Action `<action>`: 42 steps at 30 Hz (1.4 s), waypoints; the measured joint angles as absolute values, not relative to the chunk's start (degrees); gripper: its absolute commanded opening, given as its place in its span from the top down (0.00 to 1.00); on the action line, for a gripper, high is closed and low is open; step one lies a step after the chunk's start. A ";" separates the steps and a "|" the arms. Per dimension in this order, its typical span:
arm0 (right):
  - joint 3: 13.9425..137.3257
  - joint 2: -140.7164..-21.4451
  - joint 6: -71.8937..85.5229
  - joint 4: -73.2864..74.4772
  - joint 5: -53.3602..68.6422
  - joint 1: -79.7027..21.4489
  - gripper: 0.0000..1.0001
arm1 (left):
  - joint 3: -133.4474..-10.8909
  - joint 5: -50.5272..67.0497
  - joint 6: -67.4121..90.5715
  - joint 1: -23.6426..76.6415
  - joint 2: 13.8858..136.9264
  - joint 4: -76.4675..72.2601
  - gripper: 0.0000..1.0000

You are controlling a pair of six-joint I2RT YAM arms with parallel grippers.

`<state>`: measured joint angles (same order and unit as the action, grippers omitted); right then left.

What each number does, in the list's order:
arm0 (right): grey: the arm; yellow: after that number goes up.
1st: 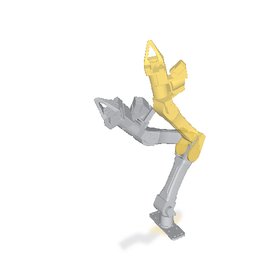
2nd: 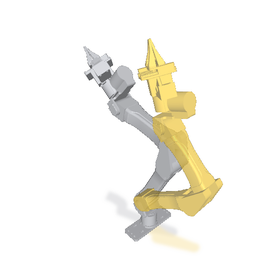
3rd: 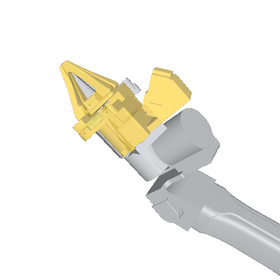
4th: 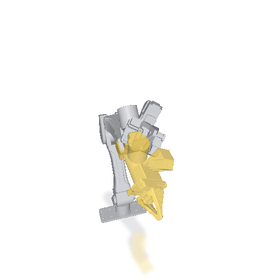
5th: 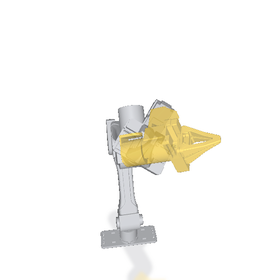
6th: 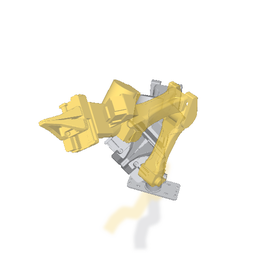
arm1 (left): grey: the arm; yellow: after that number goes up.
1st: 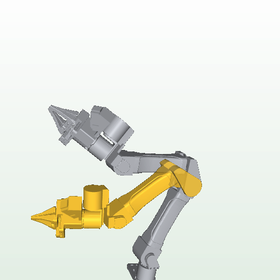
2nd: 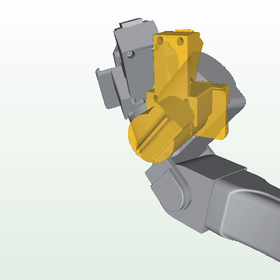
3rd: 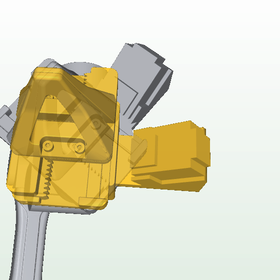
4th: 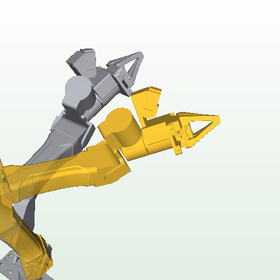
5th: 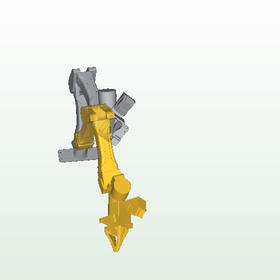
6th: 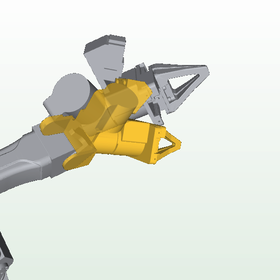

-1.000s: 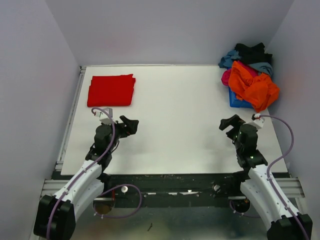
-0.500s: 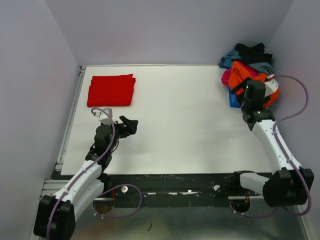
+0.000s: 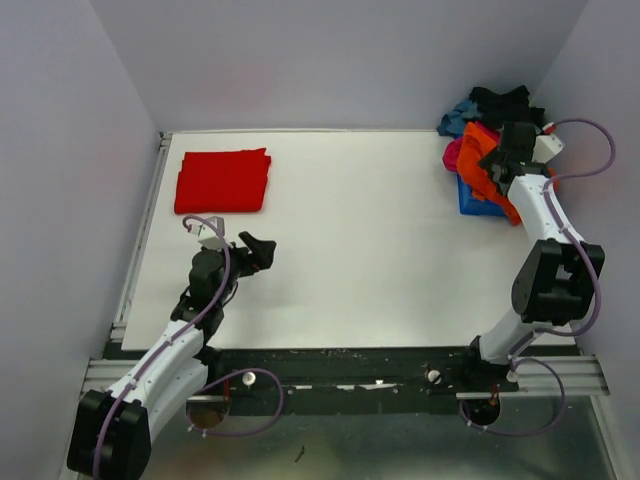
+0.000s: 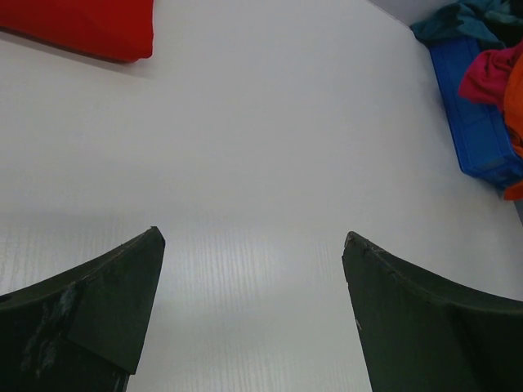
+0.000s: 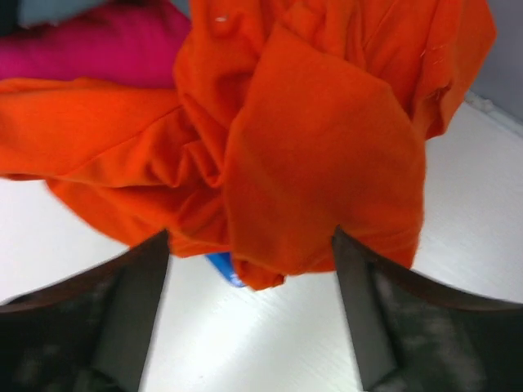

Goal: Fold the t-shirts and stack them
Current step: Grab crumpled tshirt from bin with the right arm, then move the tshirt to the center of the board

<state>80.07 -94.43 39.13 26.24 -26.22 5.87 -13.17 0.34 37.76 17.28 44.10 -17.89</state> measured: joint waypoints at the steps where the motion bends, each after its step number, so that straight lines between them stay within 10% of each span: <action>1: 80.58 -95.53 39.18 26.59 -26.24 6.39 0.35 | -13.17 0.25 37.74 17.28 44.10 -17.89 0.01; 6: 79.99 -97.43 39.94 27.09 -26.57 8.54 0.99 | -13.17 -0.51 37.71 17.28 44.10 -17.80 0.01; 22: 66.54 -65.30 32.40 17.63 -3.99 8.08 0.99 | -13.17 -1.30 37.54 17.34 42.68 -17.17 0.01; 42: 101.67 -69.30 29.52 22.39 29.91 -18.52 0.99 | -12.19 1.45 36.42 17.41 42.39 -19.77 0.01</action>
<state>101.67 -69.30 29.52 22.39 29.91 -18.52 -12.19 1.45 36.42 17.41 42.39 -19.77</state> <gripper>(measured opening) 0.011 0.988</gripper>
